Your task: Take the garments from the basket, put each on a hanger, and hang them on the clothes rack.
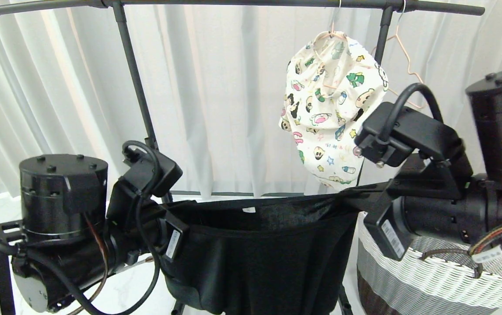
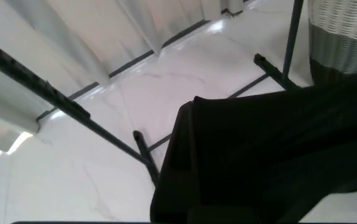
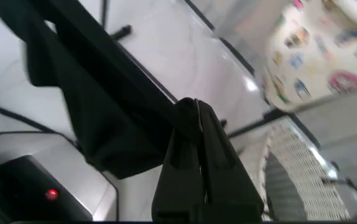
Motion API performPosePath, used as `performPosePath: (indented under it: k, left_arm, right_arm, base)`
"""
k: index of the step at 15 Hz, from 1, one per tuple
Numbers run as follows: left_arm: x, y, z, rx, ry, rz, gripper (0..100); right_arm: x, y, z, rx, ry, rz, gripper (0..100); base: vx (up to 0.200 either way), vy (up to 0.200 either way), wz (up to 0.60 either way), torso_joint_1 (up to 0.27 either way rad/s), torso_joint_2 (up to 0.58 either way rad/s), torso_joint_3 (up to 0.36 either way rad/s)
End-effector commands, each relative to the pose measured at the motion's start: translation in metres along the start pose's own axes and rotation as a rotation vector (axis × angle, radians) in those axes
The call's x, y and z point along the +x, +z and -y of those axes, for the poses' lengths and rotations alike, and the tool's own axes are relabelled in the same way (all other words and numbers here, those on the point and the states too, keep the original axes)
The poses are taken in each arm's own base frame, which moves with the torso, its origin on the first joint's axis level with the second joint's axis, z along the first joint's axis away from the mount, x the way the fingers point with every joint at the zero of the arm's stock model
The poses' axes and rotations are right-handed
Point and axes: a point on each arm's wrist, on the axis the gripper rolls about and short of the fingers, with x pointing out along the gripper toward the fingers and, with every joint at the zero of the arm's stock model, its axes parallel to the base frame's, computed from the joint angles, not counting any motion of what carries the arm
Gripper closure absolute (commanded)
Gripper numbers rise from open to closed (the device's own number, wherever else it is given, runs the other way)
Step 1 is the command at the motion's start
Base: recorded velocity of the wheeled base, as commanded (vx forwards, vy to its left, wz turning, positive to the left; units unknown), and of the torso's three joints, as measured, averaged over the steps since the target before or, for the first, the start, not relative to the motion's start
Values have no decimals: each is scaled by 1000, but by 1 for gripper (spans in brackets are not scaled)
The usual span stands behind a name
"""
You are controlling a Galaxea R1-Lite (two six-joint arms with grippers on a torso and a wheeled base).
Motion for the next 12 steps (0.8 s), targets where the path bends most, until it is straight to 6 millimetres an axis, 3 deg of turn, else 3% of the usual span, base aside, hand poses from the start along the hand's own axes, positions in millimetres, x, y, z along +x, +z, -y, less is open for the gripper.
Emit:
performPosePath:
  k: [1,3,6,9,12]
  left_arm:
    - [-23,53,-6,11,-84,92,100]
    - [-46,99,-16,21,-227,105,100]
    - [-45,135,-19,26,-264,155,100]
    - [-44,140,-21,22,-265,171,100]
    - [-47,145,-22,21,-258,191,100]
  right_arm:
    - [-21,-6,27,57,-79,32,100]
    - [-32,-1,41,99,-125,72,100]
    - [-41,24,57,158,-158,160,100]
    - [-49,39,69,172,-144,177,100]
    - [-50,38,71,176,-147,173,100]
  base:
    - [0,0,0,0,0,0]
    - [0,0,0,0,0,0]
    - [0,0,0,0,0,0]
    - [0,0,0,0,0,0]
    - [0,0,0,0,0,0]
